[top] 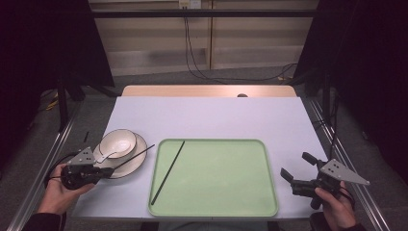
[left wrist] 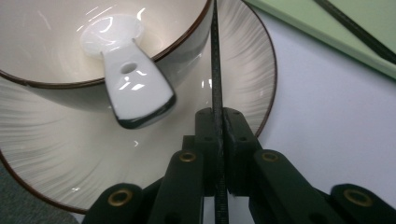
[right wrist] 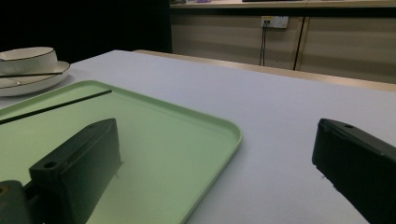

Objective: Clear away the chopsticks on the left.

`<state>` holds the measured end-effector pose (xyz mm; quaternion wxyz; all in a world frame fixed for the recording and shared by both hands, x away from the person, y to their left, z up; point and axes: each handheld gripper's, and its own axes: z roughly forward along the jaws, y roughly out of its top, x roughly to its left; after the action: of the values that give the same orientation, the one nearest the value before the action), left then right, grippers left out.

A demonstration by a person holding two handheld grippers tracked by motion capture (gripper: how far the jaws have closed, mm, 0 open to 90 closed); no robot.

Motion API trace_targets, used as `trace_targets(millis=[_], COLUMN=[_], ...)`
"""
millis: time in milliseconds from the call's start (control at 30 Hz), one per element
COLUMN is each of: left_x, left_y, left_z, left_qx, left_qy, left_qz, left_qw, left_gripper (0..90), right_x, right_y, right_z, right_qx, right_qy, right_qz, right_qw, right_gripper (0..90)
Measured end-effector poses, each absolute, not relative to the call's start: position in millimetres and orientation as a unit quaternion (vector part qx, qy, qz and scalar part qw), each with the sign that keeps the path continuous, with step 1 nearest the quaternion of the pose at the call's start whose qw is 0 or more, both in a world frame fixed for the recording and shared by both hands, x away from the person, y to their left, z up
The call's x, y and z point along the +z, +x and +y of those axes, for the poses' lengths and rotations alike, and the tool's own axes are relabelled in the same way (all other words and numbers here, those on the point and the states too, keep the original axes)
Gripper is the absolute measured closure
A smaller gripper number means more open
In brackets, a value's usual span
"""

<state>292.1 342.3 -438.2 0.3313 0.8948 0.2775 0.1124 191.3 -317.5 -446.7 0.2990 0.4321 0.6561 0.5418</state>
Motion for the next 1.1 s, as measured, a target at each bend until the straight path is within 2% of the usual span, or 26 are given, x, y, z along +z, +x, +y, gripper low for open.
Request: trace_targets(millis=[400, 833, 1100], left_x=[-430, -422, -421], left_y=[274, 263, 259], left_z=[340, 310, 299], left_qx=[0.104, 0.078, 0.092], left_qy=[0.876, 0.853, 0.841], left_qz=[0.300, 0.322, 0.348], left_qw=[0.363, 0.403, 0.404], left_gripper=[85.8, 85.7, 85.8], right_x=[-447, -447, -446], right_y=[191, 192, 191], right_z=[-318, -317, -318], right_qx=[0.542, 0.543, 0.542], right_qy=[0.432, 0.431, 0.429], right_qz=[0.656, 0.656, 0.657], right_qw=[0.300, 0.299, 0.300], right_gripper=[0.5, 0.5, 0.5])
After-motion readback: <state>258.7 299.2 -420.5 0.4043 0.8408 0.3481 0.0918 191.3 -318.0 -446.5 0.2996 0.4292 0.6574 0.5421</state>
